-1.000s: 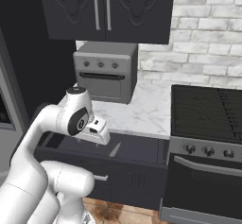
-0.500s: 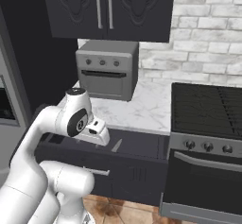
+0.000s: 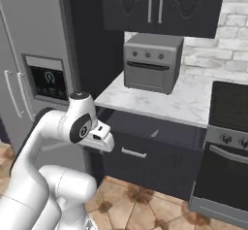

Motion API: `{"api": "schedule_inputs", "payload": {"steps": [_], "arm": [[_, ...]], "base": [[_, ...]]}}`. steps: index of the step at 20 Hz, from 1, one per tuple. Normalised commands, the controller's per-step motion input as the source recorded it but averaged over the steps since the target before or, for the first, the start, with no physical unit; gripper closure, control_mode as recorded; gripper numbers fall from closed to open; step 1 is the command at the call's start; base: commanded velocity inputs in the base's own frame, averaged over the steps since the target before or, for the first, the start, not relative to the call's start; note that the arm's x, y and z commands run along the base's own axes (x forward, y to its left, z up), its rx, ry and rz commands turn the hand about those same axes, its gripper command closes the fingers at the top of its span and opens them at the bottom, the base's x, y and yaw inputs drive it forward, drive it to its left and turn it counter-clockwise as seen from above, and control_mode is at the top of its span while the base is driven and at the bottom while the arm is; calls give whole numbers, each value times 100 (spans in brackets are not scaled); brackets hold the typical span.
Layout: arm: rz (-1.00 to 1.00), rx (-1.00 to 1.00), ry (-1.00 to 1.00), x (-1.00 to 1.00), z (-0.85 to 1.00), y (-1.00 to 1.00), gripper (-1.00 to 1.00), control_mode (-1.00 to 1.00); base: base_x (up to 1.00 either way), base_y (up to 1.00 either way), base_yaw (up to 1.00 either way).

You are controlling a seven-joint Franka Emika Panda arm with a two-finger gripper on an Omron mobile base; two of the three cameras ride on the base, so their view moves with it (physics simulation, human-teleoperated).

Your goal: Pick up the metallic utensils from the counter and place them in the open drawer. Make sure not to pick up any wooden utensils.

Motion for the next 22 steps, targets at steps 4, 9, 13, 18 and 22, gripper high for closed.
{"api": "schedule_inputs", "payload": {"steps": [4,9,13,18,22], "arm": [[0,0,0,0,0,0,-100,100],[0,0,0,0,0,0,-100,100],[0,0,0,0,0,0,-100,100],[0,0,0,0,0,0,-100,100],[0,0,0,0,0,0,-100,100]], "base": [[0,43,65],[14,50,85],[40,46,86],[30,51,88],[17,31,97]]}}
